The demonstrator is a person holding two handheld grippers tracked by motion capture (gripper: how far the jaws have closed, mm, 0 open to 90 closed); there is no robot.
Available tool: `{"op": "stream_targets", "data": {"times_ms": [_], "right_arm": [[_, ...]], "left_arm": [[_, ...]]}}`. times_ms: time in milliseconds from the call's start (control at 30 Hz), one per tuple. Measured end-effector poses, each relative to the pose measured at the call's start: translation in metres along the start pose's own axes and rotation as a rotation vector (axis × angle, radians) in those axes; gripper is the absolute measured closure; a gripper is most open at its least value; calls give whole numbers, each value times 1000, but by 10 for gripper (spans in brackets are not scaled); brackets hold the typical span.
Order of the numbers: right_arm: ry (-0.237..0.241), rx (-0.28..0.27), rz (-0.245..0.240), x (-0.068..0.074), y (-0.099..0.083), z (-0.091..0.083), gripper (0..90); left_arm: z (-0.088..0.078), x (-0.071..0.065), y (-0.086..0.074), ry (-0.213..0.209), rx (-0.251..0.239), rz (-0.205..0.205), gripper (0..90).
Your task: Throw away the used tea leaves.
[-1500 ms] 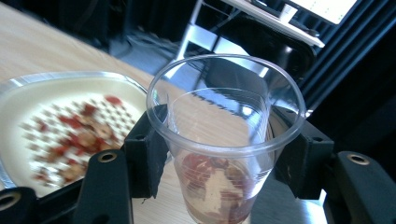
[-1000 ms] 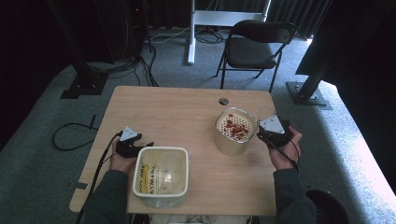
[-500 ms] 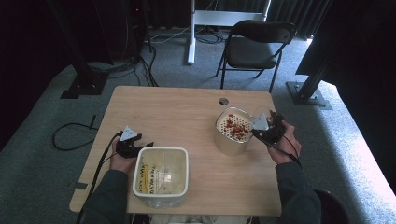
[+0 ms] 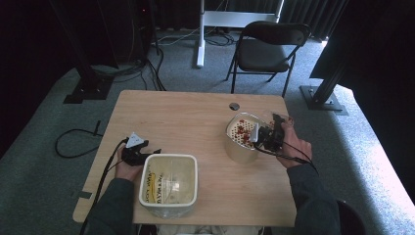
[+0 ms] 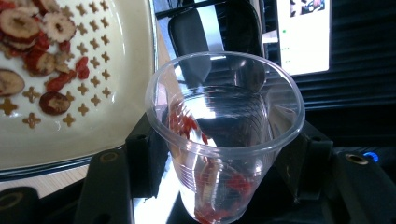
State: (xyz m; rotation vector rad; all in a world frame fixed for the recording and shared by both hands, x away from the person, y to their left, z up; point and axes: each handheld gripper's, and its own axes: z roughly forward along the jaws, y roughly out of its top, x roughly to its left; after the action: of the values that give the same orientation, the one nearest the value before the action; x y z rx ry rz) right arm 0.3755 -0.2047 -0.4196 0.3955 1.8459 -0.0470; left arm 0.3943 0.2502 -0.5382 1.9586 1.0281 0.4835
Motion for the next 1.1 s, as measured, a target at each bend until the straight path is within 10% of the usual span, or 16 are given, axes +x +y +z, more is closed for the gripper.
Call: {"op": "stream_targets", "data": {"times_ms": [533,1100], "right_arm": [[-45,36,-152,8,5,1,405],[-70,73,-205,4,6,4,407]], "left_arm": [[0,0,0,1,1,2,281],[0,0,0,0,1,1,281]]}}
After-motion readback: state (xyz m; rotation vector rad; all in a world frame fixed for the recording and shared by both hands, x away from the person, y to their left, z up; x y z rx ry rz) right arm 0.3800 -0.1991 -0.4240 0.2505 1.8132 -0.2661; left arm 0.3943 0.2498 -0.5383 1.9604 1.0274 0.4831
